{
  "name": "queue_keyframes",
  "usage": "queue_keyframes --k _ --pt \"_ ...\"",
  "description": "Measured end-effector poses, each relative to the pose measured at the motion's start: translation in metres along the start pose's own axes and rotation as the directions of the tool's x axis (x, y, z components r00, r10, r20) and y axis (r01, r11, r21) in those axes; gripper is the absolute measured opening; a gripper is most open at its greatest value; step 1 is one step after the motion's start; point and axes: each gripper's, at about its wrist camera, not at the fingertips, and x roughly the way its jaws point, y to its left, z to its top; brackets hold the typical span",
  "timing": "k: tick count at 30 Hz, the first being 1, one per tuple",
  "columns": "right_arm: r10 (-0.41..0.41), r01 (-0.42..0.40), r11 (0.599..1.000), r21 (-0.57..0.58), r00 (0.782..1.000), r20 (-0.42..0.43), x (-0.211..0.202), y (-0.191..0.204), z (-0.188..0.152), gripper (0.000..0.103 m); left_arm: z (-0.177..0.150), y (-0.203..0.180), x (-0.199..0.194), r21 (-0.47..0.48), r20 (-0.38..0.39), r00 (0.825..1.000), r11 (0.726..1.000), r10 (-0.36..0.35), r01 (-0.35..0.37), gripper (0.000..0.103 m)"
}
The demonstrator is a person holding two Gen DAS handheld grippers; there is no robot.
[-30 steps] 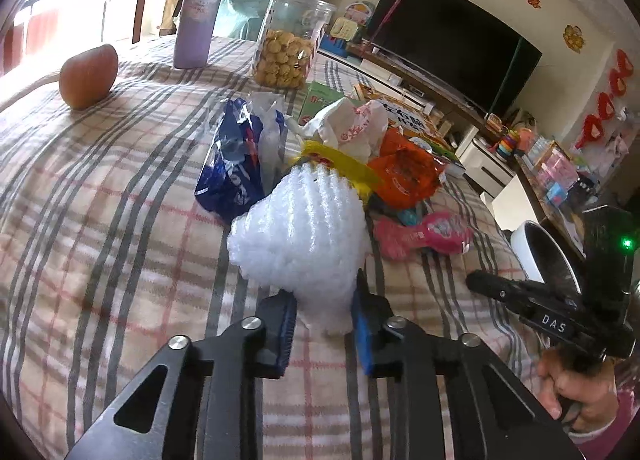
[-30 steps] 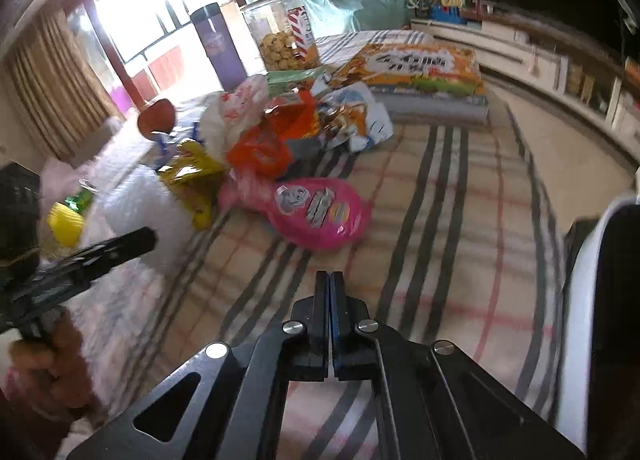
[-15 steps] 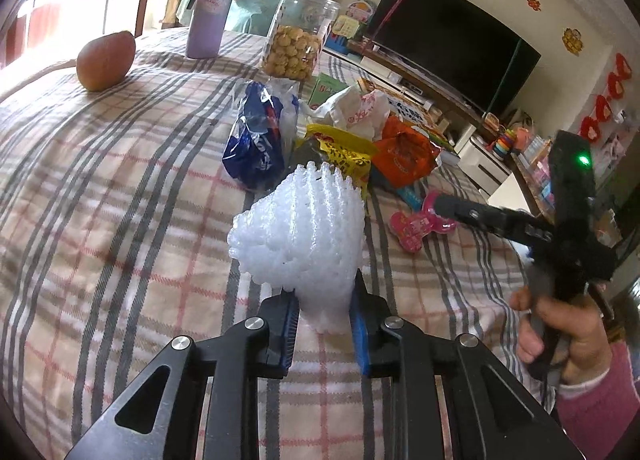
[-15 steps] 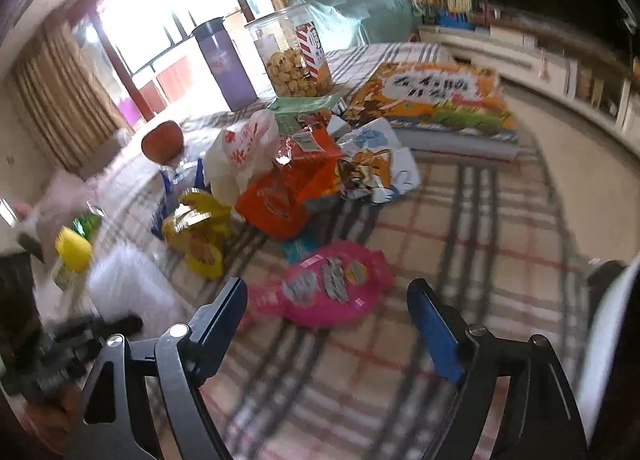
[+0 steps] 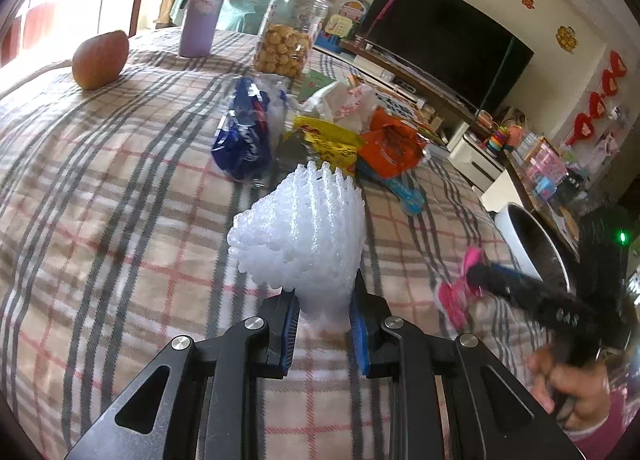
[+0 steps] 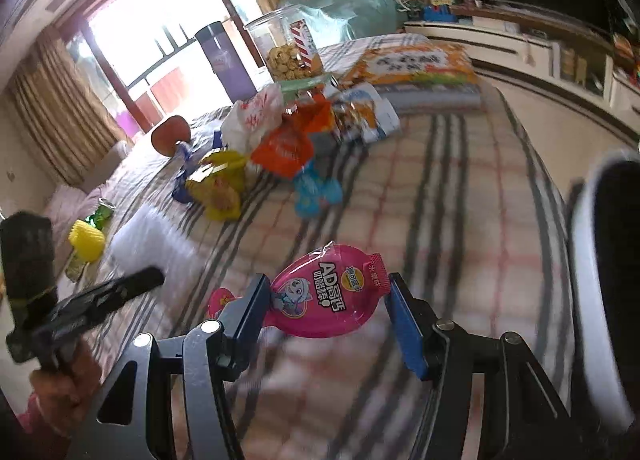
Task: Collect trash
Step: 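Grasp the white foam net with the left tool while the right tool grasps the pink candy packet, then carry the foam net and pink packet over the trash bin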
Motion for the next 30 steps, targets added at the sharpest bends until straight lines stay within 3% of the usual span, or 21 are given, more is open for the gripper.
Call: queue_keyframes --k 15,30 --pt "-0.076 0.058 0.990 0.129 0.987 0.141 -0.084 -0.041 -0.024 0.060 -0.005 -0.069 0.009 0.146 -0.037 0.994 0.984 -0.102 0.107 0.022" --pt "-0.134 0.094 0.977 0.192 0.969 0.209 -0.130 -0.083 -0.030 0.060 0.002 -0.131 0.036 0.253 -0.083 0.985 0.952 -0.153 0.170 0.021"
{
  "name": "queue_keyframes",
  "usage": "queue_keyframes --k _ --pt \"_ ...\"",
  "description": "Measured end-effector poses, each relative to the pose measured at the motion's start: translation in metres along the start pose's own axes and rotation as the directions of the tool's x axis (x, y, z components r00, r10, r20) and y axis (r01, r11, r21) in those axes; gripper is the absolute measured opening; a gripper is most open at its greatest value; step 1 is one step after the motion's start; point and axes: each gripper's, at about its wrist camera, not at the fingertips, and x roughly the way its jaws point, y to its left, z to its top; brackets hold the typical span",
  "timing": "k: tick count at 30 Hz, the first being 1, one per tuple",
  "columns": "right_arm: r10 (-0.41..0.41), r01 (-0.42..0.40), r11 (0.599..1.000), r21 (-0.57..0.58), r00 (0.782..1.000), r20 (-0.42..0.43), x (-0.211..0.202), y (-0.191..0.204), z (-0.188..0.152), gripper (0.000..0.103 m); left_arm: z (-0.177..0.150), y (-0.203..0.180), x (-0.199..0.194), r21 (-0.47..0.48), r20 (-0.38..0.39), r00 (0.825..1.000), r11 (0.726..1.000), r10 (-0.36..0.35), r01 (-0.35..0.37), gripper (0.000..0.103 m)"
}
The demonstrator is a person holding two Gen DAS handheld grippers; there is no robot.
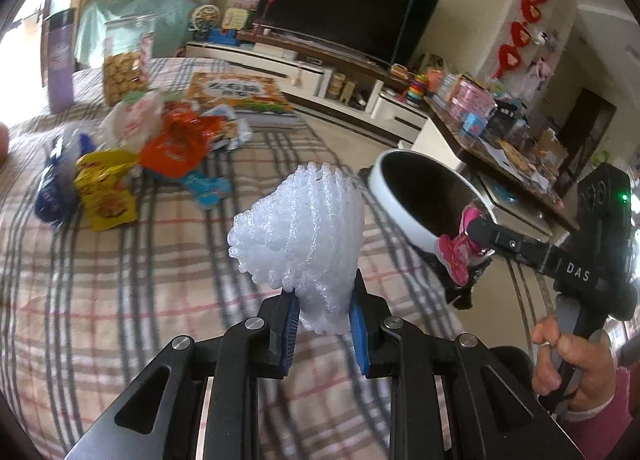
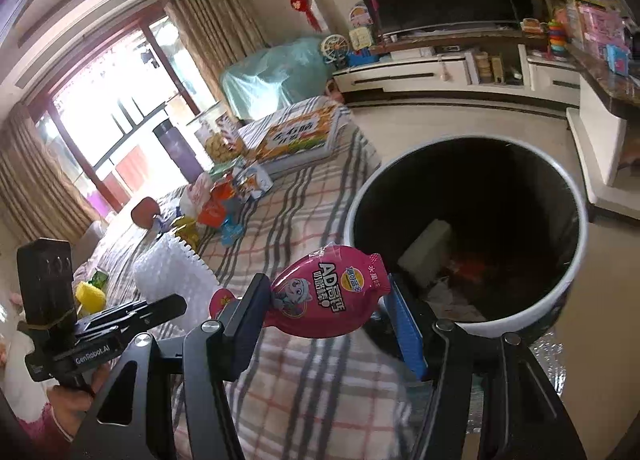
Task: Collect trash
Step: 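Carry the foam net and pink packet over the trash bin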
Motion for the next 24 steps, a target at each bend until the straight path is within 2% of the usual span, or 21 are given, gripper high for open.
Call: queue_keyframes --k 15,24 --pt "-0.081 0.076 0.994 0.073 0.995 0.058 -0.027 -0.059 0.016 0.060 0.031 -0.050 0.043 0.113 -0.016 0.997 0.991 -0.070 0.072 0.022" --pt "-0.110 0.104 0.990 0.090 0.992 0.059 -0.029 -0.077 0.020 0.060 0.041 -0.069 0.069 0.136 -0.034 0.996 0.987 -0.083 0.086 0.022"
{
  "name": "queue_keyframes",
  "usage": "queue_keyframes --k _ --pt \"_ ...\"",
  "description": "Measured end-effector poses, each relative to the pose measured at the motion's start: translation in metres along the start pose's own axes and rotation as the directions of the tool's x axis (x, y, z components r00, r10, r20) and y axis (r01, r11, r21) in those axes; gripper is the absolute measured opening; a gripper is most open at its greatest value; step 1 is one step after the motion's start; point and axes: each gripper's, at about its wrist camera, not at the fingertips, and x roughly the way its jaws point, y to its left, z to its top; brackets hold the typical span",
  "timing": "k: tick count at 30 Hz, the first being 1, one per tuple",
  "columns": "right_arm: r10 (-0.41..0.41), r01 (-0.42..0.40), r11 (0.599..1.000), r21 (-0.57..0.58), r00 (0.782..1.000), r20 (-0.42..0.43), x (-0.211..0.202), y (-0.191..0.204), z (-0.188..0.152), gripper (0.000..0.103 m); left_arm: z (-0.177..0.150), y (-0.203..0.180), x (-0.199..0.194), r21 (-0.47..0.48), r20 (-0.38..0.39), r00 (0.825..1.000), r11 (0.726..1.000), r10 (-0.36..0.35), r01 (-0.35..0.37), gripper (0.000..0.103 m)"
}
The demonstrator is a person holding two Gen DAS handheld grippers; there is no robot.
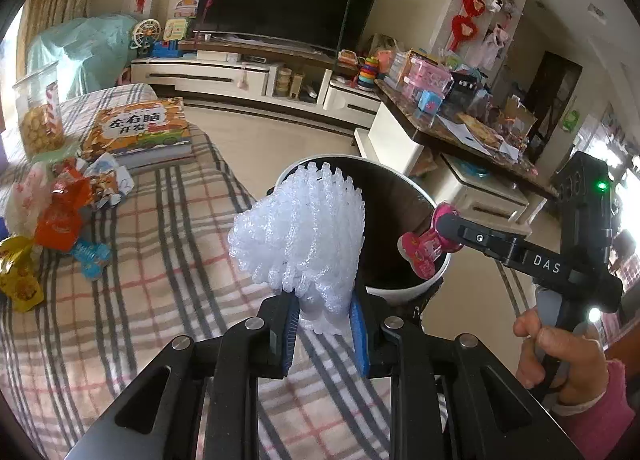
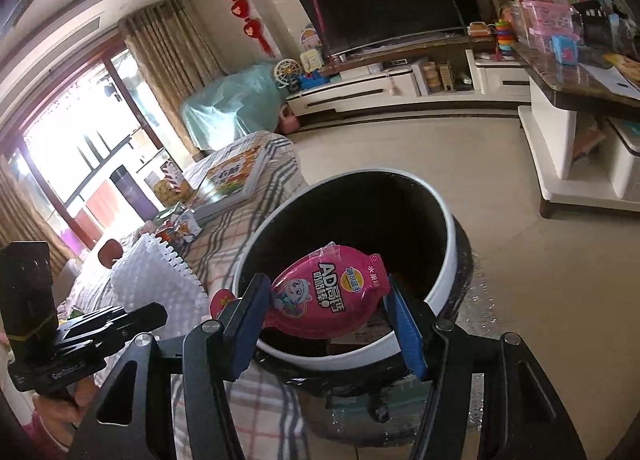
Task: Collect trash
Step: 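Carry the foam net and pink packet over the trash bin, then open both tools to drop the foam net and pink packet into the bin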
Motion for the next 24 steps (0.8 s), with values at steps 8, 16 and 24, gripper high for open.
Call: queue_keyframes --k 8,16,24 --pt "-0.009 0.009 1.000 0.002 1.000 0.000 0.001 -0.005 0.004 0.060 0.010 -0.011 0.015 0.002 -0.019 1.000 1.000 -0.011 0.011 0.022" --pt "-0.024 0.024 1.000 -0.007 1.000 -0.011 0.006 -0.010 0.009 0.060 0.023 -0.017 0.035 0.014 -0.031 0.999 1.000 -0.010 0.010 0.022" --pt "-0.043 0.043 0.999 -0.013 0.999 -0.026 0.012 -0.018 0.017 0.060 0.032 -0.023 0.053 0.019 -0.053 0.999 1.000 -0.006 0.007 0.024"
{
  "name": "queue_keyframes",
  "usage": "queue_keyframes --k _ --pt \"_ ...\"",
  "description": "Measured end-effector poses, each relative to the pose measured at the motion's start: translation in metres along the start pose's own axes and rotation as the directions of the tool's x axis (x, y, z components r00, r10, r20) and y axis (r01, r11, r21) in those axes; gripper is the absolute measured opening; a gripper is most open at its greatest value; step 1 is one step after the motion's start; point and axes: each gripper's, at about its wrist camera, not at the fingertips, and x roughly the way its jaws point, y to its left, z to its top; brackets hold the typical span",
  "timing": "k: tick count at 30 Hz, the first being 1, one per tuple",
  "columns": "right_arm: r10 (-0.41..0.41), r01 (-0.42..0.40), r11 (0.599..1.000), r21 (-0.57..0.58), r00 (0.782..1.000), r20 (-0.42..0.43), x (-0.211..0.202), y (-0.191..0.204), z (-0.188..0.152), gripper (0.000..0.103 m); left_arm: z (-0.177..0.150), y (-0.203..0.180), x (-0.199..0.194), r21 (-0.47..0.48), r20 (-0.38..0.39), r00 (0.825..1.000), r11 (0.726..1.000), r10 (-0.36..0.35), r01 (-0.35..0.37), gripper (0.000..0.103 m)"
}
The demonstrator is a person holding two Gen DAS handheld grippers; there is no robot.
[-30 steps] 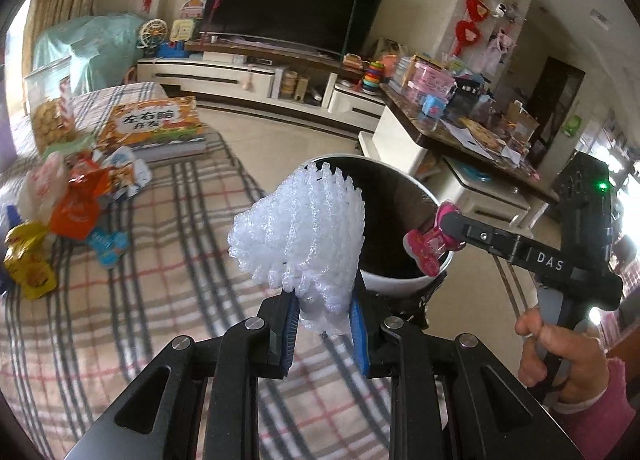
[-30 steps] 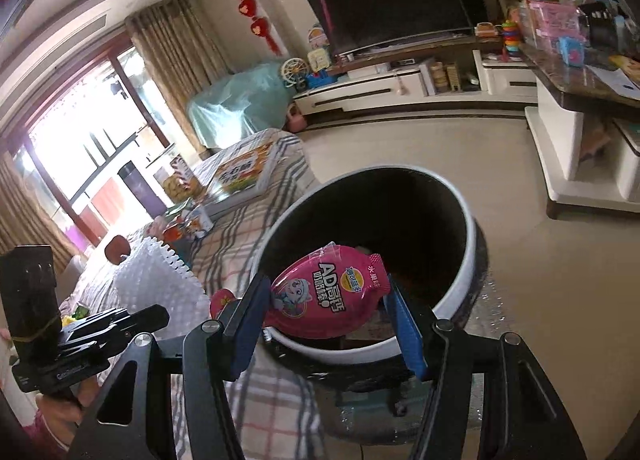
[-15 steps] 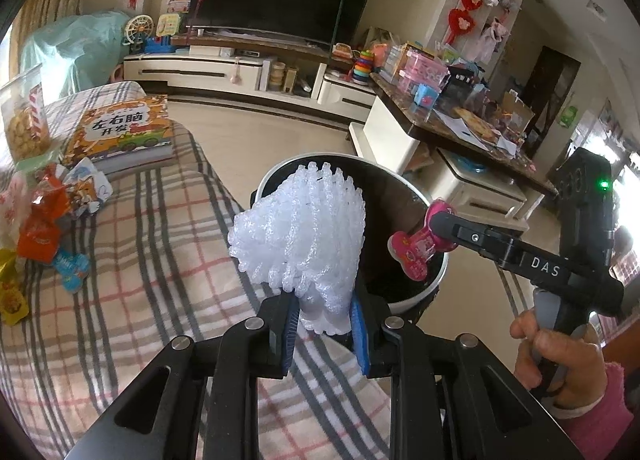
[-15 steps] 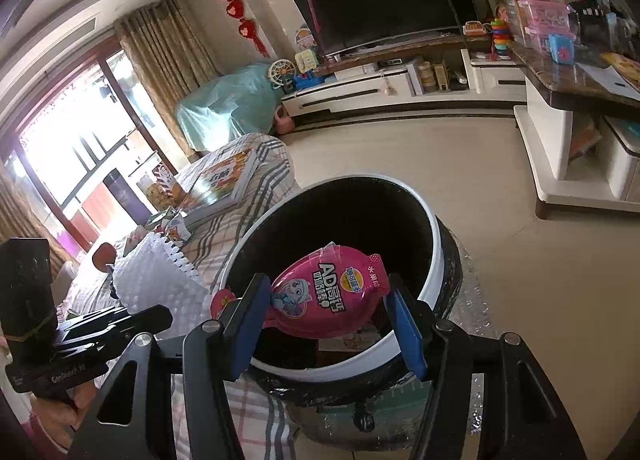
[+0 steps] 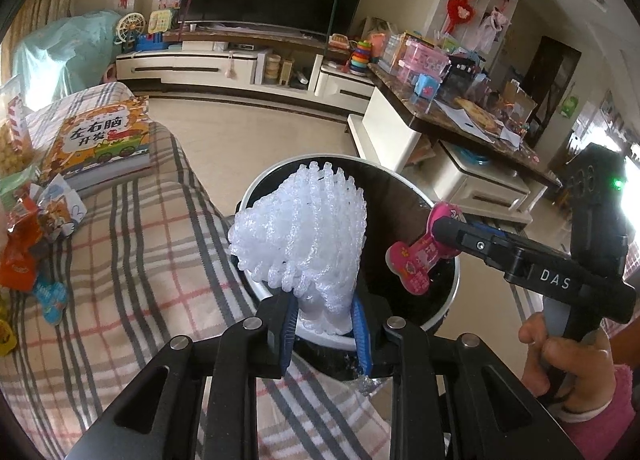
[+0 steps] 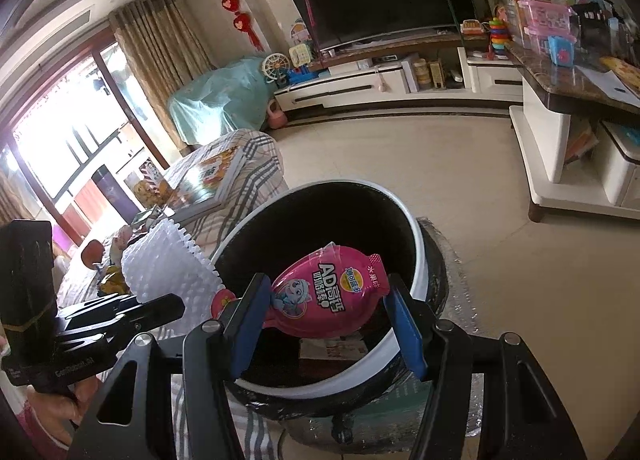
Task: Collect trash
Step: 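Open both tools to drop the foam net and pink packet into the bin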
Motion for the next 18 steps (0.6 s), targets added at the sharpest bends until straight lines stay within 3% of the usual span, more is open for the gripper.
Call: queue_keyframes --k 12,18 --pt "-0.008 0.007 1.000 -0.019 1.000 -0.024 0.010 -0.001 0.008 0.060 0.008 -0.003 0.014 0.001 -0.011 1.000 1.000 0.000 0.000 0.030" --pt "-0.009 0.009 1.000 -0.004 0.999 -0.043 0.016 -0.004 0.010 0.062 0.008 -0.002 0.015 0.003 -0.007 1.000 1.000 0.014 -0.014 0.051"
